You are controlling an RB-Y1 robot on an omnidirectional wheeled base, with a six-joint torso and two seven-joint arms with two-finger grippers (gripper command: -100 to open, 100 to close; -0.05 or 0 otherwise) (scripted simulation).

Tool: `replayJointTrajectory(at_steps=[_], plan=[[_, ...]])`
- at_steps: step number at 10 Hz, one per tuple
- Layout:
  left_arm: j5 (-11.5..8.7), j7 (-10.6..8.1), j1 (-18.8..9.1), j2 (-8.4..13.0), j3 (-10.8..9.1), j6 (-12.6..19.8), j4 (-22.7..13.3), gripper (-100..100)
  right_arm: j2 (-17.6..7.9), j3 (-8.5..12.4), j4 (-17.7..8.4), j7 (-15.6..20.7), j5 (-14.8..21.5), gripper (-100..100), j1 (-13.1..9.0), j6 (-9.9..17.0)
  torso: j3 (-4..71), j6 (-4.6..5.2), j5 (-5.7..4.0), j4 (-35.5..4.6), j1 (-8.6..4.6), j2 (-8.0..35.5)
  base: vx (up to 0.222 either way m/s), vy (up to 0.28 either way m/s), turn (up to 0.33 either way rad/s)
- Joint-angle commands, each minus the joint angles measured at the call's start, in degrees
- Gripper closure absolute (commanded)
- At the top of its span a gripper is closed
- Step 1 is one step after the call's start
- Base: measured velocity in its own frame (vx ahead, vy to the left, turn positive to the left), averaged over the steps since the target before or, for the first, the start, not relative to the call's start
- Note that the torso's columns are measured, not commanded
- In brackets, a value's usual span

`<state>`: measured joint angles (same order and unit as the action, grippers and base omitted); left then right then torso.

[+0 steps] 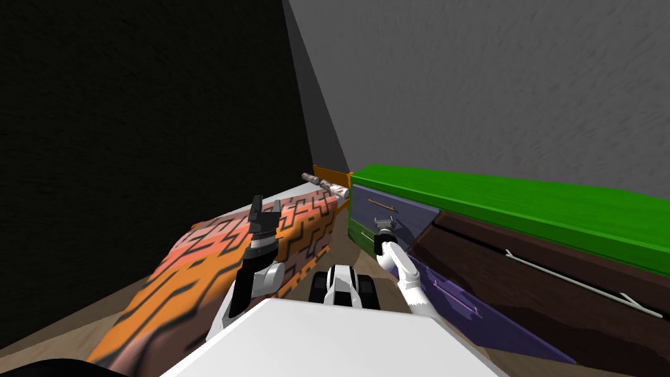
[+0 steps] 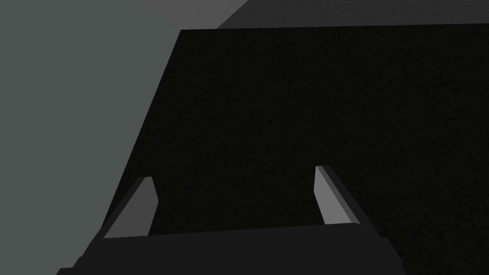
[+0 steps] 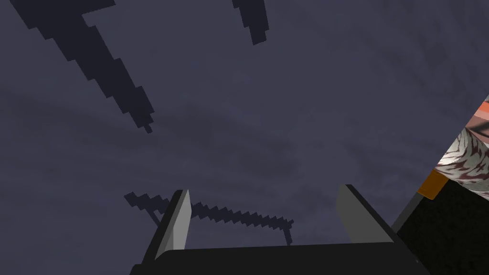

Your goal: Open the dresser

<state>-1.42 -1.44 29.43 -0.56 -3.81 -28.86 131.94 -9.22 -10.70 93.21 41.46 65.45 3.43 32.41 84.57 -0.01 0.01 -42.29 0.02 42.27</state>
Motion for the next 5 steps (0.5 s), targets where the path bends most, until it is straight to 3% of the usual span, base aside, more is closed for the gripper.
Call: replayJointTrajectory(at_steps=[1,2,5], plan=[[0.00,0.00,0.00,0.00,0.00,0.00,0.00,0,-0.11,-1.01,-3.45,1.94,4.01,-100,-2.29,4.50,-0.01,0.02,0.00,0.00,-0.02,0.02,0.015,0.034,0.061],[0.00,0.00,0.00,0.00,0.00,0.00,0.00,0,-0.11,-1.01,-3.45,1.94,4.15,-100,-2.29,5.97,-0.01,0.00,0.00,0.00,-0.01,0.01,0.016,0.030,0.038],[0.00,0.00,0.00,0.00,0.00,0.00,0.00,0,-0.31,-2.39,-7.87,4.20,8.96,-100,-5.38,10.79,0.00,0.02,-0.01,0.01,-0.05,0.00,0.019,0.028,0.056]])
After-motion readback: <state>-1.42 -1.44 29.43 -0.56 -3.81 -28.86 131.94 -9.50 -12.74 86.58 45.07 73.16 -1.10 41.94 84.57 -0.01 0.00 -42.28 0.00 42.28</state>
